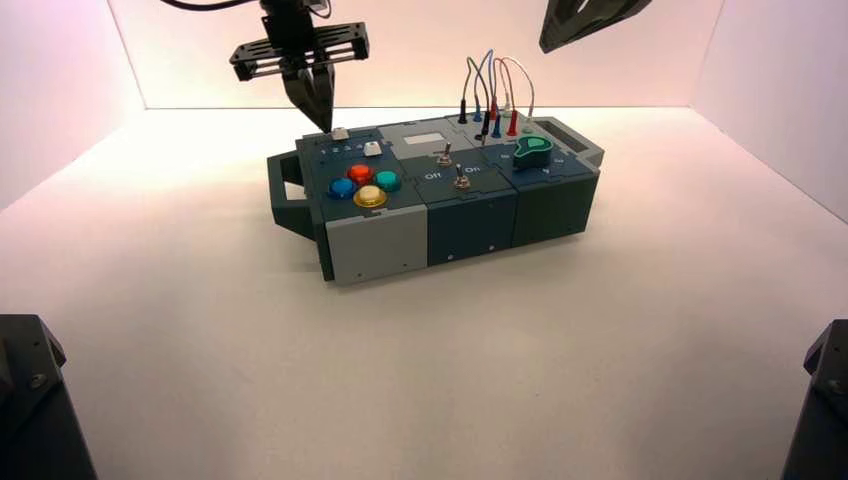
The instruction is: Move the top slider to position 3.
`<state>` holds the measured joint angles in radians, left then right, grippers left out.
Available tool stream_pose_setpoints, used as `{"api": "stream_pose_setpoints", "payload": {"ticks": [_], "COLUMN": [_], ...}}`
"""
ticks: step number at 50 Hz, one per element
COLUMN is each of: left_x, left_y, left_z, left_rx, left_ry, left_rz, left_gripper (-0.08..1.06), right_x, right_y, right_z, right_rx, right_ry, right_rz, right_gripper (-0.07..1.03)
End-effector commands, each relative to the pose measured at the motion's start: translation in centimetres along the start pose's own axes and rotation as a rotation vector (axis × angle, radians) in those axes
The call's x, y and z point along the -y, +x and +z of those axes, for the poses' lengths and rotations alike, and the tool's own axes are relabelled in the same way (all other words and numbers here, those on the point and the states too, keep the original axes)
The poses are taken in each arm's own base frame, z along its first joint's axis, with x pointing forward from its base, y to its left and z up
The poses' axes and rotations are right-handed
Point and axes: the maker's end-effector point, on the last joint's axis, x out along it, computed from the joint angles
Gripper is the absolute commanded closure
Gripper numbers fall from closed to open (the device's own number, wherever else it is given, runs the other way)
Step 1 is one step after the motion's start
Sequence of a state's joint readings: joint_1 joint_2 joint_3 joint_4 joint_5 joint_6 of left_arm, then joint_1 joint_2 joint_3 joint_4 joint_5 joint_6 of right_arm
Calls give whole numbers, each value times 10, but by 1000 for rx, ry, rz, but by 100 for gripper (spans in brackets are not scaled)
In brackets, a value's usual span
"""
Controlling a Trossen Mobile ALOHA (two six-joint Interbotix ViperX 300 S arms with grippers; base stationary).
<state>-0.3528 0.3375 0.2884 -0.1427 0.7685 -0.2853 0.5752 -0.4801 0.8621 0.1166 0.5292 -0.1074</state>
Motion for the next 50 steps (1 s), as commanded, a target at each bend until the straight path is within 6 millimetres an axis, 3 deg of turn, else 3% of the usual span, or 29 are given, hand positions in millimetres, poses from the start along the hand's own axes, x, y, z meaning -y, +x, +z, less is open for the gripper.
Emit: {"api": "stream_pose_setpoints", "payload": {"ticks": [1, 39, 50], "left_x": [8, 11, 11], "left_y": [-11, -9, -28], "left_z": [11, 11, 8], "left_rx": [40, 32, 26], "left_ry": [6, 13, 19], "left_rz": [-19, -19, -18], "left_gripper": [101, 101, 101], "right_x": [-1, -1, -1], "right_y": [-4, -2, -2], "right_z": [8, 7, 7], "right_rx": [27, 23, 23], "right_ry": [-10, -10, -11], "right_rz": [0, 0, -1], "right_gripper": [98, 98, 98]}}
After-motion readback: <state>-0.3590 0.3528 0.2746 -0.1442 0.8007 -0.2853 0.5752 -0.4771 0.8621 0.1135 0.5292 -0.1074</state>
